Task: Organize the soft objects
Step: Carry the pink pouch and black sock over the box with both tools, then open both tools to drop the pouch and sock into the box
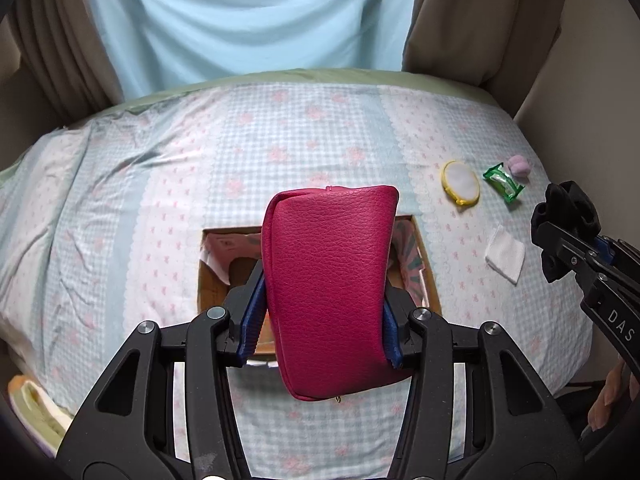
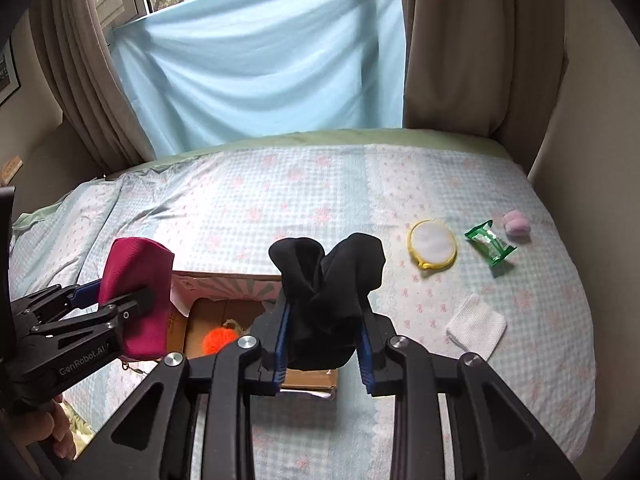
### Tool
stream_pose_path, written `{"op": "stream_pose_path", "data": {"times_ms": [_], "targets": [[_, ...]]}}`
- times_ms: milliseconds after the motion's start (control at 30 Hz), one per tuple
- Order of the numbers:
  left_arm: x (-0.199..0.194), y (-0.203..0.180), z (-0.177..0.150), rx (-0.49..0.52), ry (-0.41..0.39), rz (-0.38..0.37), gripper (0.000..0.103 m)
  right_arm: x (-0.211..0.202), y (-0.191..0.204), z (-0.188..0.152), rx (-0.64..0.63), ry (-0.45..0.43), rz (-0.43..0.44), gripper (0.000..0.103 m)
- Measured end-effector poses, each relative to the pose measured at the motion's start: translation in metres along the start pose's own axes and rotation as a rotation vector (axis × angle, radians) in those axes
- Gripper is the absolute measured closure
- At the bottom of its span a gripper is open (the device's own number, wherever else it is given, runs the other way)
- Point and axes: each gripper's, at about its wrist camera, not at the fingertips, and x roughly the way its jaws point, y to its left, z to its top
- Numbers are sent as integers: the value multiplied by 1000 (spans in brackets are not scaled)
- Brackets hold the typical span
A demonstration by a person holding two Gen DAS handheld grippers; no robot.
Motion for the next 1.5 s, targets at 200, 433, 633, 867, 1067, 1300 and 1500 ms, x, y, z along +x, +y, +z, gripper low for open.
{"op": "stream_pose_path", "data": {"times_ms": [200,433,633,867,1067,1300,1500], "targets": [[49,43,-15,-10,100,6,58,59,26,-10,9,158,25,77],[99,70,-12,-38,182,-2,58,117,50,-11,-15,320,63,77],[153,86,-5,-94,280,-9,58,170,60,-15,4,460,88,77],[197,77,-5,-14,382,3,58,215,62,-26,13,606,105,77],[208,69,5,47,399,13,58,229,58,-27,63,670,135,77],[211,52,3,219,409,59,23,231,51,-24,148,641,167,32],[200,55,-6,205,390,32,0,223,41,-18,179,565,139,8]]}}
